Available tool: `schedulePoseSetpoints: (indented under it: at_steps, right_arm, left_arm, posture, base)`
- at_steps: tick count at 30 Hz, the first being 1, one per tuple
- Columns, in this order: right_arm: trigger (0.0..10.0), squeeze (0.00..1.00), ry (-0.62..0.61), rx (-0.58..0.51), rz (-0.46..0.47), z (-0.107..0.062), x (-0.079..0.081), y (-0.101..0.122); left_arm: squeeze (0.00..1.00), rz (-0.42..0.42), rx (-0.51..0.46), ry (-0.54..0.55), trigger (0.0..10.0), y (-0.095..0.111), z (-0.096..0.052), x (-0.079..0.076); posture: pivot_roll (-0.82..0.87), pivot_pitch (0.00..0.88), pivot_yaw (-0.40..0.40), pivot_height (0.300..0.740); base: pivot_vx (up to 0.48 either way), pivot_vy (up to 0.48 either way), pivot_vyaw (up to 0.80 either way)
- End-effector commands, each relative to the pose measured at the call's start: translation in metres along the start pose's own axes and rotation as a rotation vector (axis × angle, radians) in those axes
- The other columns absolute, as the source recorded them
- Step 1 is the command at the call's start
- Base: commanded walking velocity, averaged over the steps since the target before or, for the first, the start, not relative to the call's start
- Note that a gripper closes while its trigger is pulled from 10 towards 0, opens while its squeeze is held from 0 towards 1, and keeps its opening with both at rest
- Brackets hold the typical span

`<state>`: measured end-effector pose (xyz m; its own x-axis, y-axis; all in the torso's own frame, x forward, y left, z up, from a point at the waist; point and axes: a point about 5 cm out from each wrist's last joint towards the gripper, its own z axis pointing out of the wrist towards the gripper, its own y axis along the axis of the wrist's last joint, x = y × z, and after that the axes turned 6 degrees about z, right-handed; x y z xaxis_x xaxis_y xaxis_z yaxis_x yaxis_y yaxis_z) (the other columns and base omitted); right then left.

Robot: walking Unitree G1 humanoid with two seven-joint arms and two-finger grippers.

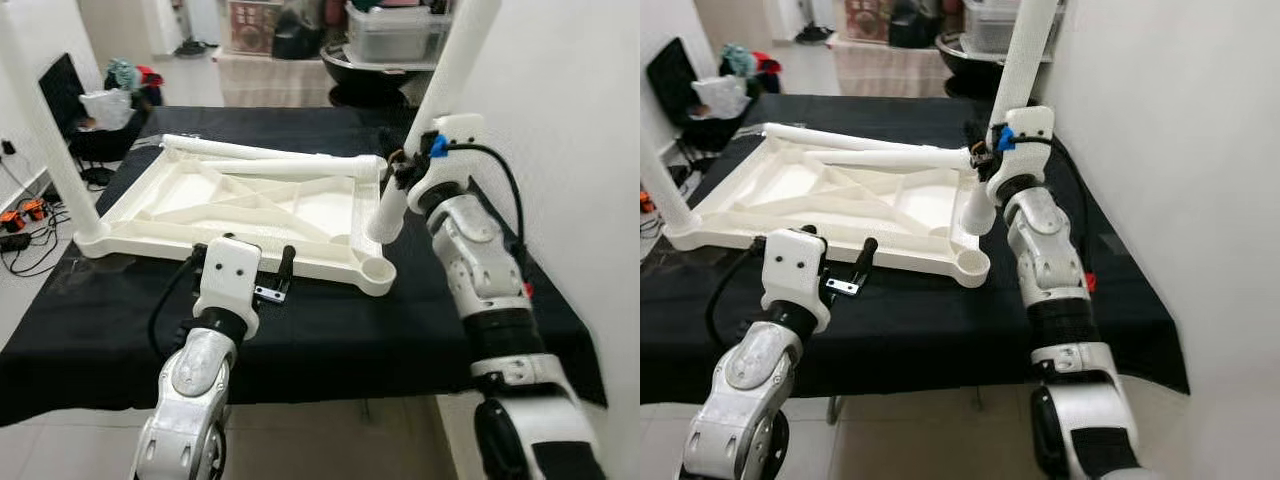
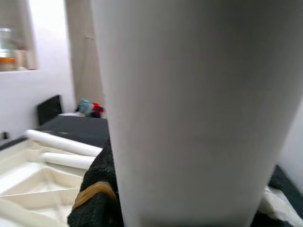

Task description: Building children table

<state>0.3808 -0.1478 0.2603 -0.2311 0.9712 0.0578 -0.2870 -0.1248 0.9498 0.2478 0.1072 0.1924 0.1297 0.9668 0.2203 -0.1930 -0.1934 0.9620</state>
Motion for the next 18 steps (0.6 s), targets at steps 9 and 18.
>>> schedulePoseSetpoints:
  at_steps: [9,18]
  right_arm:
    - [10.0,0.0,0.106,-0.101,0.063,-0.019,0.004,0.016]
    - [10.0,0.0,0.167,-0.12,0.099,-0.032,0.025,0.017]
  left_arm:
    - [0.0,0.017,-0.028,0.03,10.0,0.013,0.002,0.007]
    - [0.0,0.026,-0.078,0.104,10.0,0.028,0.012,0.021]
  posture:
    - [0.04,0.105,-0.071,0.74]
    - [0.03,0.075,-0.064,0.74]
  base:
    - [0.0,0.0,0.0]
    - [0.0,0.0,0.0]
